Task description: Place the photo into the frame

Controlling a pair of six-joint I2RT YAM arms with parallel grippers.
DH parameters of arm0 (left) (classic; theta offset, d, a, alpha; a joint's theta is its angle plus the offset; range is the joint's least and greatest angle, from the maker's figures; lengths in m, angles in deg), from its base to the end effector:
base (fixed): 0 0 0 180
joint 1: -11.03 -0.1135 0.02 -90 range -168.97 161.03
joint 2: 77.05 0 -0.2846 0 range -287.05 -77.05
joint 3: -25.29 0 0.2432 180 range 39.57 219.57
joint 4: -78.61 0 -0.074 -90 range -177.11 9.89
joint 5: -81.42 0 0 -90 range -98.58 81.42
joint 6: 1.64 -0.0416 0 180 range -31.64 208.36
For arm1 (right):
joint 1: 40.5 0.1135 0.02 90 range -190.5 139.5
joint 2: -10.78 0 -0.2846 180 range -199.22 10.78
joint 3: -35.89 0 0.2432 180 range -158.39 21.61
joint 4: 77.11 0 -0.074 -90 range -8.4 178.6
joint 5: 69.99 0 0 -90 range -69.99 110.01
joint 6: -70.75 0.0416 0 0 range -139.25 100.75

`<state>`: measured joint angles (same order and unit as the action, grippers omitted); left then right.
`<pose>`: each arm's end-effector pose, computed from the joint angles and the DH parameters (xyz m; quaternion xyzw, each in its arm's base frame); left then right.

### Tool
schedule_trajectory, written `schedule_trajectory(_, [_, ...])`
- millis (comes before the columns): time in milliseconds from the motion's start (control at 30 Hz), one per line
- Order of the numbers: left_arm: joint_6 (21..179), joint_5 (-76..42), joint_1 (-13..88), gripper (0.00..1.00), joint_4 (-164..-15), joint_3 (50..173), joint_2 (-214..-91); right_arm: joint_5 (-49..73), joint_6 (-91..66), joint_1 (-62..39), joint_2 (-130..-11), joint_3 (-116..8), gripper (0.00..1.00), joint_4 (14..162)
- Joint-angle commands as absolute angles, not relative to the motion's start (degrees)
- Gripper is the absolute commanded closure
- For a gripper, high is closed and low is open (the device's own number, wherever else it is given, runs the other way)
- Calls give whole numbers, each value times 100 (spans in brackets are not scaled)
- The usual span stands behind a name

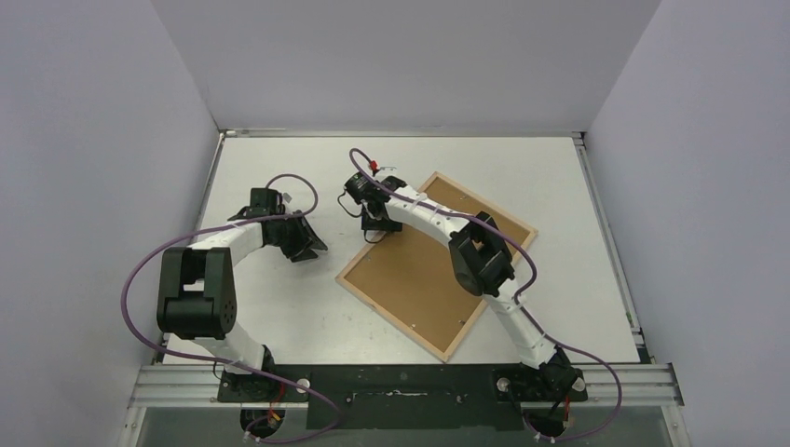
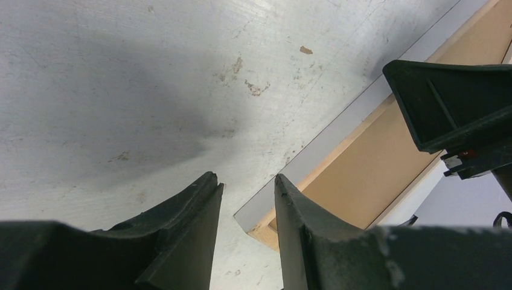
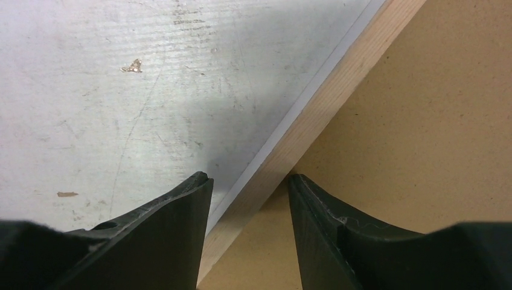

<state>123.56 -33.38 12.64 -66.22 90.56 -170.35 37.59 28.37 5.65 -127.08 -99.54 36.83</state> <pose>0.3008 -0.0259 0.1836 -0.2269 0.9239 -0.2697 0.1488 0.3663 0.3632 0.1884 0.0410 0.9704 0.0320 0.2356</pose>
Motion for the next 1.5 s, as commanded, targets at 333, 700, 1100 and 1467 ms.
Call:
schedule_trajectory(333, [12344,-3258,1235,64,-6634,8998,-16782,3712,2357,590,-12559,-10047,77,3402])
schedule_trajectory(700, [12408,-3313,1235,64,-6679,9047,-16883,2914,1071,697,-11910,-9169,99,3309])
schedule_trajectory(1100, [12526,-3409,1229,64,-6775,9090,-16997,3214,2176,485,-11419,-8411,78,3220])
schedule_trajectory(1467, [12345,-3159,1230,48,-6424,9139,-16918,3574,3463,283,-12073,-9392,75,2911])
